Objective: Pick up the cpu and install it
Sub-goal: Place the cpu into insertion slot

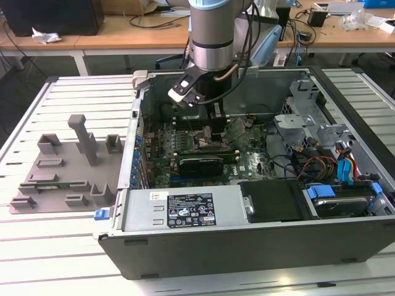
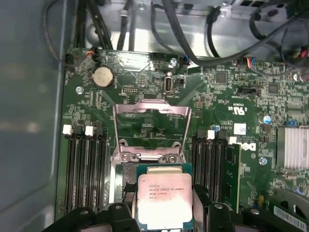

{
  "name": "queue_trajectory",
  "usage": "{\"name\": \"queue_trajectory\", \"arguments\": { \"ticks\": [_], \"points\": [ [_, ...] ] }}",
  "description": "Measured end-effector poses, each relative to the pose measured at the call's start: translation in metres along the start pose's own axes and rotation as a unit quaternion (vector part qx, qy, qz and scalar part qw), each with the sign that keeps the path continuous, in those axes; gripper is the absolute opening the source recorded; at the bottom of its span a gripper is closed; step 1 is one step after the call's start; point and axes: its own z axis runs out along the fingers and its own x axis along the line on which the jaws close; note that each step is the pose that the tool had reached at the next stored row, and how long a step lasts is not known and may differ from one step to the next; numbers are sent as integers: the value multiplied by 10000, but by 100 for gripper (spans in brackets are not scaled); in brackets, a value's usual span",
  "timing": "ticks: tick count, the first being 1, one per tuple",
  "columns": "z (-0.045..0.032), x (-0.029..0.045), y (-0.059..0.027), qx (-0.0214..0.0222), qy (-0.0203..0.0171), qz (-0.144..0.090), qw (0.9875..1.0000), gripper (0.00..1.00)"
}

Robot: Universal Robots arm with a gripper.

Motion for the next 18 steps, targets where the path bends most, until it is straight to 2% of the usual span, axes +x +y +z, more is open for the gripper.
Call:
{"name": "queue_trajectory", "arguments": {
  "ticks": [4,7,10,14,18],
  "points": [
    [32,38,-7,3,-3,70,10000,55],
    [52,50,-57,3,-3,66,10000,55],
    [130,68,-66,3,-5,65,10000,55],
    [172,91,-77,4,-31,63,10000,55],
    [202,104,-82,6,-72,61,10000,55]
  ]
}}
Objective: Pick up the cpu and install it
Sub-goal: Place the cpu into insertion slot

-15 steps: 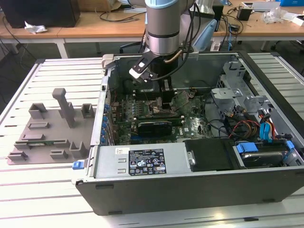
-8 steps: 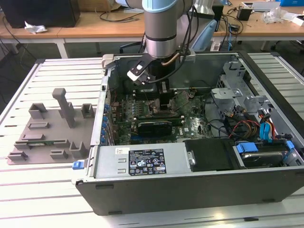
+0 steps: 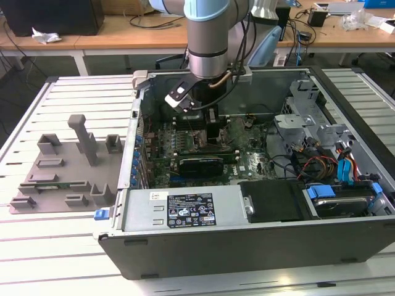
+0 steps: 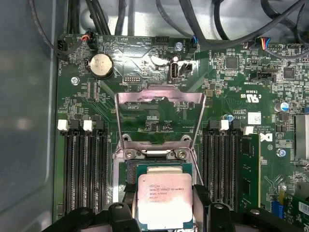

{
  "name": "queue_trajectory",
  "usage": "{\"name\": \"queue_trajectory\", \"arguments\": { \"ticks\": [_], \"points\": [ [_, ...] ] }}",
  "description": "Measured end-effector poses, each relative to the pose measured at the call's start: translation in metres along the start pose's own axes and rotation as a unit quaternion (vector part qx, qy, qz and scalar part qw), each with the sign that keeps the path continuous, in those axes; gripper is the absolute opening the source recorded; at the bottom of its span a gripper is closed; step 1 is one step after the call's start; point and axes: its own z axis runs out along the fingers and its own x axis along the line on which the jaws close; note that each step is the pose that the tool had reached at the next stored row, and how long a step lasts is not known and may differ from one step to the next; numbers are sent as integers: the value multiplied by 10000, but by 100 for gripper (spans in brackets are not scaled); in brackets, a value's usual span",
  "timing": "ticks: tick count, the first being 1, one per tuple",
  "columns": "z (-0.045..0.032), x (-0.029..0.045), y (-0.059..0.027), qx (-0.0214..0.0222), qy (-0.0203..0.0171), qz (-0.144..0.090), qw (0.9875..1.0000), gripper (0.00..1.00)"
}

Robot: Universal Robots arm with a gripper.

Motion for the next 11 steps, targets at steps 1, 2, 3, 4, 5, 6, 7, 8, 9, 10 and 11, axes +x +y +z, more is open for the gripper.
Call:
{"name": "queue_trajectory", "arguments": {
  "ticks": [1,2,3,4,5,6,7,8,9,10,11],
  "points": [
    [9,3,-2,0,-5,0,10000,55],
    [19,8,-4,0,-10,-1,10000,55],
    [28,14,-5,1,-15,-1,10000,55],
    [33,20,-7,1,-17,-1,10000,55],
    [42,28,-11,0,-17,-1,10000,55],
    [47,34,-15,0,-17,-1,10000,55],
    [53,37,-18,0,-17,-1,10000,55],
    [65,41,-23,0,-18,-1,10000,55],
    [78,42,-26,1,-18,-1,10000,55],
    [90,43,-27,1,-18,-2,10000,55],
    [101,44,-29,1,-18,-2,10000,55]
  ]
}}
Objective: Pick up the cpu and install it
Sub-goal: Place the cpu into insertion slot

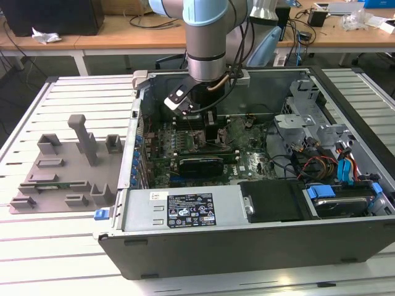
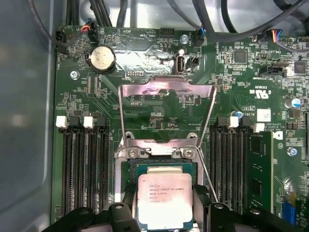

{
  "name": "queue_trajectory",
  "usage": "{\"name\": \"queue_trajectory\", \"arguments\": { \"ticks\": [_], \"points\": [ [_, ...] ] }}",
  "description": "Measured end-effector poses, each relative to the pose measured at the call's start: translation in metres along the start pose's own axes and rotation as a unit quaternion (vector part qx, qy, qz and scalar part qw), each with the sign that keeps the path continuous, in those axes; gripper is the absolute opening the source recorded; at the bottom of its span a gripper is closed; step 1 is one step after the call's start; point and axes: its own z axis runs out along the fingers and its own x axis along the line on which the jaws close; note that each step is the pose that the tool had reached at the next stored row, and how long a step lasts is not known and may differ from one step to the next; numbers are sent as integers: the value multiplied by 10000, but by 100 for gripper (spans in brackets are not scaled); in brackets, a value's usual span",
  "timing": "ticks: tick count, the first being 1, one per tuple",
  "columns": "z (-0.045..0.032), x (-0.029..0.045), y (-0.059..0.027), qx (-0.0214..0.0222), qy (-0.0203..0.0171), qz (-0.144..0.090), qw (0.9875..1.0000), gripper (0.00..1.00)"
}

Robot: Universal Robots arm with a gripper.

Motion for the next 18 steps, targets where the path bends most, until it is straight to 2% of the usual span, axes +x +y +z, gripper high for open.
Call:
{"name": "queue_trajectory", "arguments": {
  "ticks": [9,18],
  "points": [
    [36,3,-4,2,-4,12,10000,55],
    [48,24,-4,11,-9,145,9999,55]
  ]
}}
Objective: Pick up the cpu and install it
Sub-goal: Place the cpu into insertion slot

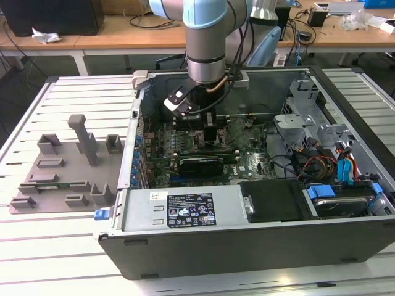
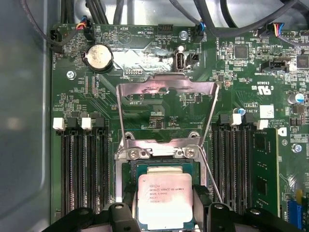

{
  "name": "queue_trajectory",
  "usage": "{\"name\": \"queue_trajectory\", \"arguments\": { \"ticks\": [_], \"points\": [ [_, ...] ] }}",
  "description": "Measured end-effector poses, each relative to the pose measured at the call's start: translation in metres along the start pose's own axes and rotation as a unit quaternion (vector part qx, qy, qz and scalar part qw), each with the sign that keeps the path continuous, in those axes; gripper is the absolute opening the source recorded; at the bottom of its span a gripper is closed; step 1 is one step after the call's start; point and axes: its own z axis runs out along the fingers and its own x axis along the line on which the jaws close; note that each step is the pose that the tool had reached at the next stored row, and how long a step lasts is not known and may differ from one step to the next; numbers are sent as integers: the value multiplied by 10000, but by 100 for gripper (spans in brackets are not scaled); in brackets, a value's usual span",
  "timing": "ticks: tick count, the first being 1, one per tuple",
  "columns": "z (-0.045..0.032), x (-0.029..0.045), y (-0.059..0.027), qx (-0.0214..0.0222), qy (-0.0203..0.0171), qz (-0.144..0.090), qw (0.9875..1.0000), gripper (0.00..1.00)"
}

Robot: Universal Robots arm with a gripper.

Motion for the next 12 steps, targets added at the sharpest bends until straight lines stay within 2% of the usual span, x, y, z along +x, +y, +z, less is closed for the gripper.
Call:
{"name": "queue_trajectory", "arguments": {
  "ticks": [12],
  "points": [
    [13,9,-2,1,-1,3,10000,55]
  ]
}}
